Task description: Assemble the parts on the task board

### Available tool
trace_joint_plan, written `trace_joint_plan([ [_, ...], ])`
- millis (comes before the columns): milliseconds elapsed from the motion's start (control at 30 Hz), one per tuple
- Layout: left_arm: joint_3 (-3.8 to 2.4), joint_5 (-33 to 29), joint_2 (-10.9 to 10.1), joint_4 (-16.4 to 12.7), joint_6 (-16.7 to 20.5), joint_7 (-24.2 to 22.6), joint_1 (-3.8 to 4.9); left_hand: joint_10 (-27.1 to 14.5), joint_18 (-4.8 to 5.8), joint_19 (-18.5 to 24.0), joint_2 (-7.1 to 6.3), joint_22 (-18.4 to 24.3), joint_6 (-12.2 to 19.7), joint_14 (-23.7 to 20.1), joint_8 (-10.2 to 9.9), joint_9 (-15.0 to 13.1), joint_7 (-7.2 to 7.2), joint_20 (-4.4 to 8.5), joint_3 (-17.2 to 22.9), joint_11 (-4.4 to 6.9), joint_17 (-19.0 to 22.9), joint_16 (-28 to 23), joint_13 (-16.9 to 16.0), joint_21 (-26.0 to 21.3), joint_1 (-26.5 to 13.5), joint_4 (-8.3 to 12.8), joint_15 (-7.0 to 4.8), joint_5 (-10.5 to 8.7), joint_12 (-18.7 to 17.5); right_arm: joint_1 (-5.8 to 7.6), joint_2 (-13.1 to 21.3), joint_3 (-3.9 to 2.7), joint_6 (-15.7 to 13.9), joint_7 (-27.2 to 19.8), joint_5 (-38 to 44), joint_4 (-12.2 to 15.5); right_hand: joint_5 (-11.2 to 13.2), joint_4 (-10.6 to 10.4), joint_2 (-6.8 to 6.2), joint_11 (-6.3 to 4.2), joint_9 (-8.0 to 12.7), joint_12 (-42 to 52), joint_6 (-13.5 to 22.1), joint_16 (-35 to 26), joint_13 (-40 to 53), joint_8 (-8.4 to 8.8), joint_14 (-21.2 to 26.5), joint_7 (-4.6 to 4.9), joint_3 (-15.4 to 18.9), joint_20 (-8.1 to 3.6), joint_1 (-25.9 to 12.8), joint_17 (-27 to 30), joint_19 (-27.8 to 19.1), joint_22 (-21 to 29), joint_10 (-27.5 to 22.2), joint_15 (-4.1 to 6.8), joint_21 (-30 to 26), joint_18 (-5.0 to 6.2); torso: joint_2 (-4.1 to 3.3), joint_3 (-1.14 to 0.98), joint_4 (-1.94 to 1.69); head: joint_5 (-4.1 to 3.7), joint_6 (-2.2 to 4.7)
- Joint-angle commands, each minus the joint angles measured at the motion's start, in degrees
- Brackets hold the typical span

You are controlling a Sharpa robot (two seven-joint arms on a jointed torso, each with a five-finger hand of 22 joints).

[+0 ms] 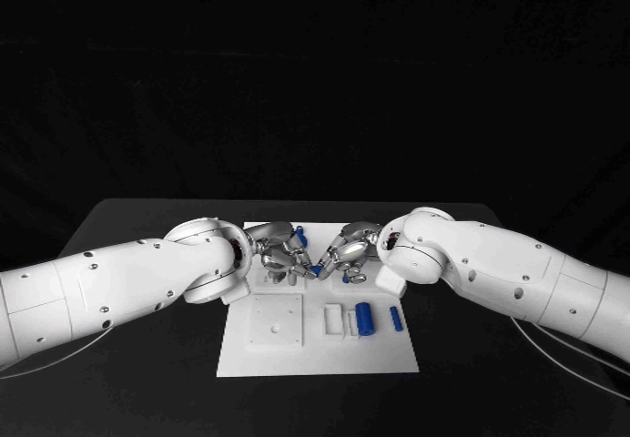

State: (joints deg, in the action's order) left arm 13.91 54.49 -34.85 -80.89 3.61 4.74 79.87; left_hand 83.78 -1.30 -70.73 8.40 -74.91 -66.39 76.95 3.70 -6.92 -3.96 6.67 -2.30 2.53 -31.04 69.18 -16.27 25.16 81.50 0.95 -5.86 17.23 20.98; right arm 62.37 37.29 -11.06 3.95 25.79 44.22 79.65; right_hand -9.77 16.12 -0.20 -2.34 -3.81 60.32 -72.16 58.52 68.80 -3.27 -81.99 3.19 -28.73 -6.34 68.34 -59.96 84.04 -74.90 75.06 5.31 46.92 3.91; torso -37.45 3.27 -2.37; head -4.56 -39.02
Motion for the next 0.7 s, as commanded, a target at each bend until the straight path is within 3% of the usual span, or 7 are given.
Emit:
trace_joint_plan([
  [33, -0.14, -4.86, 0.64, -0.33, 2.41, -2.25, -0.05, 0.88, -0.11, -0.01, -0.14, -1.18, -1.48, 0.18, 0.1, -0.1, 1.16, 0.38, 1.27, -0.01, -0.08, 0.19, -0.16, 0.4, -1.13, -0.06, -0.08, 0.39, 0.12, 0.01, -0.59, -0.01, -0.03, -1.35, -1.99, 0.8, -0.62, -0.02, -0.01, 0.13, -0.09, 0.14, -0.38, -0.24, 0.09, -0.37, -0.1, 0.1, -0.42, -0.41, -0.36, 0.06, 1.27, -5.57, 0.4, 0.25, -0.07, -0.15, 0.02, 0.01, -0.04, -0.09, -0.04],
  [300, -0.14, -7.11, 0.79, -0.32, 1.76, -2.72, -0.06, 0.74, -0.05, 0.0, -1.14, -1.16, -1.33, 0.3, 0.04, 0.06, 1.31, 0.37, 1.49, 0.07, -0.15, 0.22, -0.34, 0.55, -3.61, -2.05, -0.07, 1.22, 0.09, 0.01, -0.68, 0.04, -1.04, -1.03, -1.98, 0.86, -0.67, -0.03, -0.01, 0.13, -0.09, 0.13, -0.38, -0.25, 0.08, -0.37, -0.1, 0.1, -0.43, -0.41, -0.38, 0.06, 1.27, -5.57, 0.39, 0.25, -0.09, -0.15, 0.01, 0.0, -0.02, -0.19, 0.06],
  [500, -0.14, -8.0, 0.84, -0.26, 1.49, -2.87, -0.06, 0.26, -0.03, -0.08, -3.89, -1.13, -0.37, 0.26, 0.02, 1.06, 0.98, 0.35, 0.67, 0.05, -0.25, 0.29, -0.58, 0.5, -6.72, -4.04, -0.06, 5.0, 0.21, 0.0, -0.73, 0.07, -1.58, -0.99, -2.09, 1.0, -0.67, -0.03, -0.01, 0.13, -0.09, 0.13, -0.38, -0.25, 0.08, -0.37, -0.1, 0.1, -0.43, -0.41, -0.38, 0.06, 1.27, -5.57, 0.39, 0.25, -0.09, -0.15, -0.03, -0.02, 0.02, -0.26, 0.14],
  [700, -0.14, -8.2, 0.96, -0.27, 1.32, -2.66, -0.06, 0.12, -0.03, -0.1, -4.62, -1.16, -0.51, 0.25, 0.04, 1.75, 0.94, 0.36, 2.53, 0.04, -0.33, 0.29, -0.73, 0.47, -6.43, -4.1, -0.06, 5.83, 0.36, -0.03, -0.73, 0.09, -2.24, -0.88, -2.45, 1.17, -0.82, -0.04, -0.03, 0.1, -0.09, 0.08, -0.41, -0.27, 0.13, -0.37, -0.16, 0.07, -0.56, -0.42, -0.47, 0.05, 1.31, -5.57, 0.47, 0.27, -0.1, -0.17, -0.02, -0.01, -0.01, -0.39, 0.12],
])
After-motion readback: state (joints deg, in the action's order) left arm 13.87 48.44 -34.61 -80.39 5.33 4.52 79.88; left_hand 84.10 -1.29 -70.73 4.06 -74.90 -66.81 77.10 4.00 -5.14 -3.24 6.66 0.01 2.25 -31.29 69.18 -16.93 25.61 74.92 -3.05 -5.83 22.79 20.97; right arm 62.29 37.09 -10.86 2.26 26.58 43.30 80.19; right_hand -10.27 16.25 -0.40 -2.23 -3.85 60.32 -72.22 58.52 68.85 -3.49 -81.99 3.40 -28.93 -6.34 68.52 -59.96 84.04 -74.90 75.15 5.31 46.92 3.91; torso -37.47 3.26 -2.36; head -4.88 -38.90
